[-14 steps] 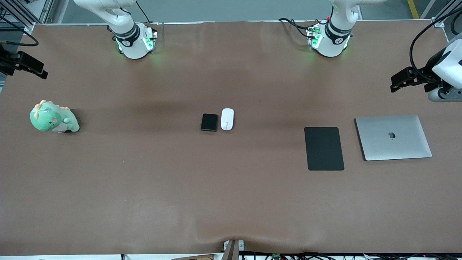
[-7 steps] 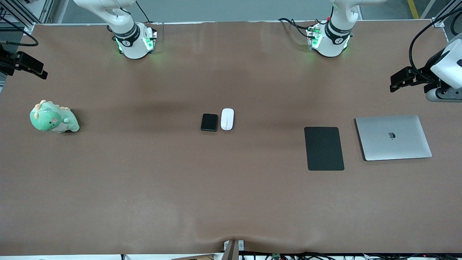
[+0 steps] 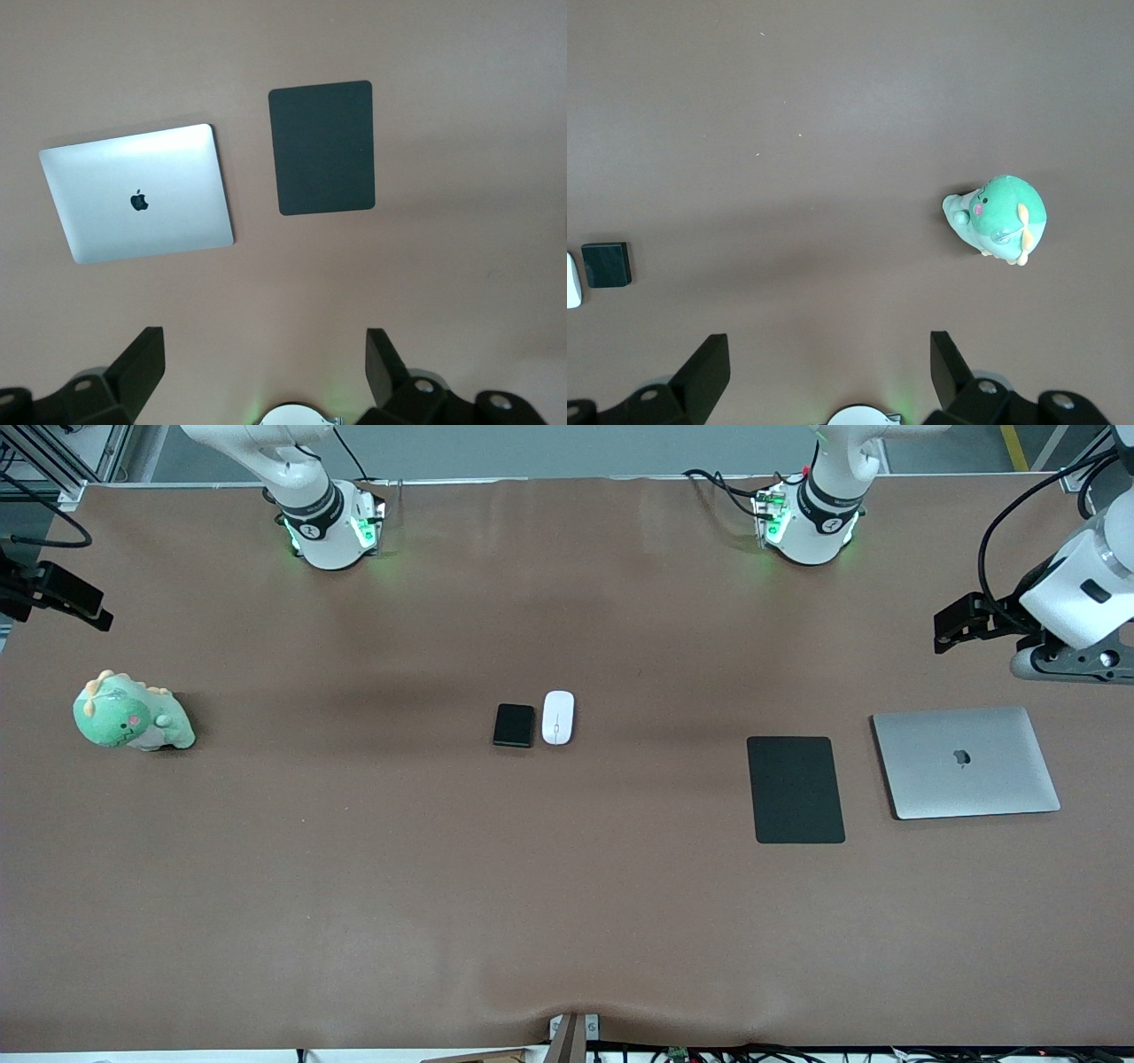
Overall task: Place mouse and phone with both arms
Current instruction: 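Move the left gripper over toward the white mouse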
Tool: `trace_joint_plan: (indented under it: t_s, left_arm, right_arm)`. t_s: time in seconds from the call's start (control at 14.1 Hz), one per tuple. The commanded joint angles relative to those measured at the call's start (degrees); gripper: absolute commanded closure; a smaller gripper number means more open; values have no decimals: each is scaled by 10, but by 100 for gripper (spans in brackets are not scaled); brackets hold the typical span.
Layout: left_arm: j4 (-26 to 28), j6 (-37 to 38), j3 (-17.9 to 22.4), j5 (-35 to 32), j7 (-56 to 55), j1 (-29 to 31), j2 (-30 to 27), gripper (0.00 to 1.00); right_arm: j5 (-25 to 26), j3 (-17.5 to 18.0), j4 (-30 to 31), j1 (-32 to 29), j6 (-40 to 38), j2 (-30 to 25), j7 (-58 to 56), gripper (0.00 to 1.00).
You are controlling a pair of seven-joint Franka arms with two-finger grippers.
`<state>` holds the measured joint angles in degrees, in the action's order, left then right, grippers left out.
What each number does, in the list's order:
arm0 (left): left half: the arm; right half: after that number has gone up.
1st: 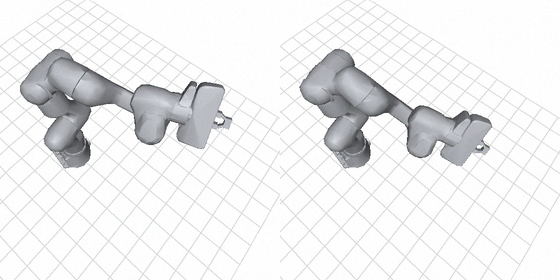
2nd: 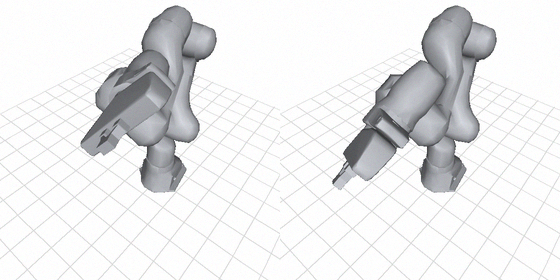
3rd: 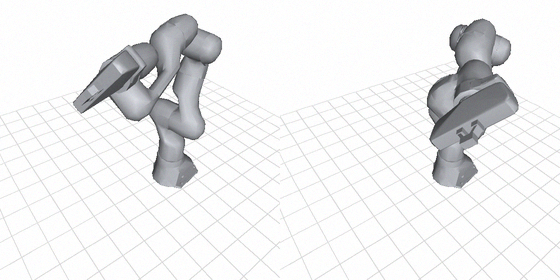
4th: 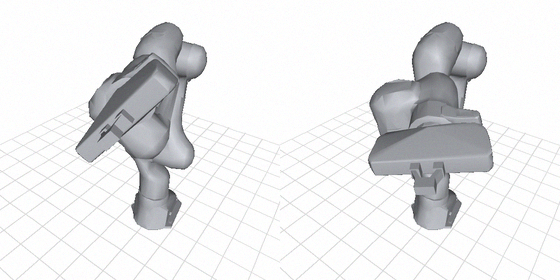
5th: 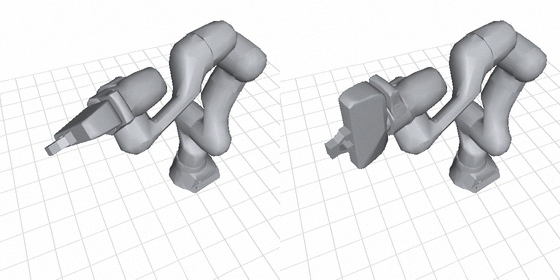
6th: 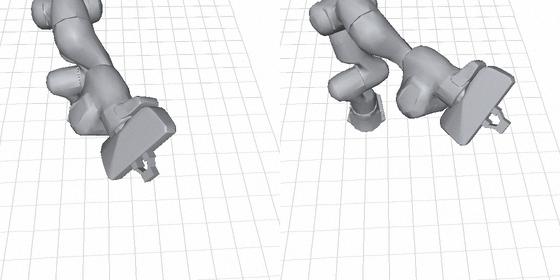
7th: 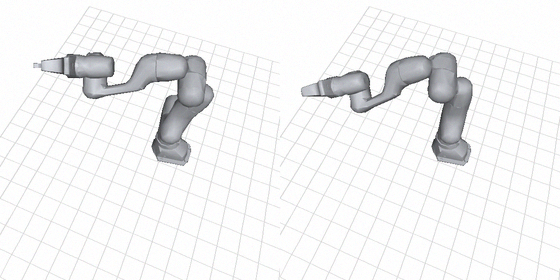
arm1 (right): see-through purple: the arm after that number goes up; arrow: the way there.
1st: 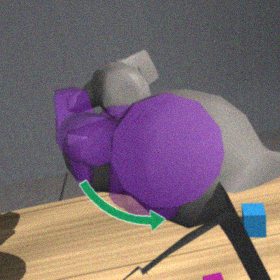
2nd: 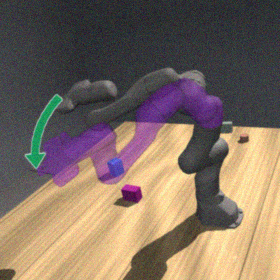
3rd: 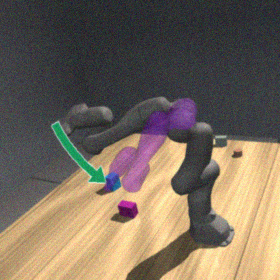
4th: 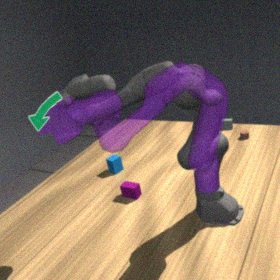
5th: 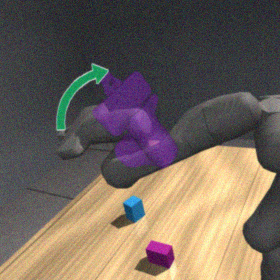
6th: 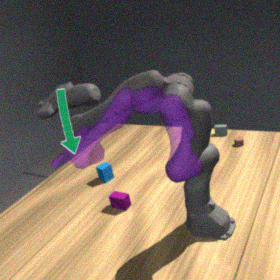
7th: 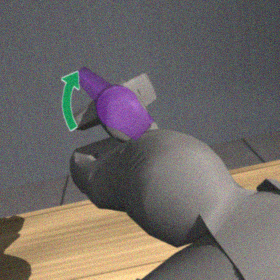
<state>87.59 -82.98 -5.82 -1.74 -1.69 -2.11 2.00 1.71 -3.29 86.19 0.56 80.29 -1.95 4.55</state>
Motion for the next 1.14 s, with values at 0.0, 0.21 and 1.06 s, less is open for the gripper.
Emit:
trace_joint_plan:
  t_s: [0.0, 0.21, 1.06]
  left_arm:
    - [7, -3, -22, -9, -66, -4, 7, 0]
    - [6, -3, -24, 6, -101, -10, 13, 0]
    - [34, -50, -34, 5, -285, -109, 43, 0]
  right_arm:
    - [-7, 6, -14, -14, 0, 12, 2, 0]
    - [-9, 7, -15, -13, 0, 13, 1, 0]
    - [-25, 6, -14, -16, 7, 30, -1, 0]
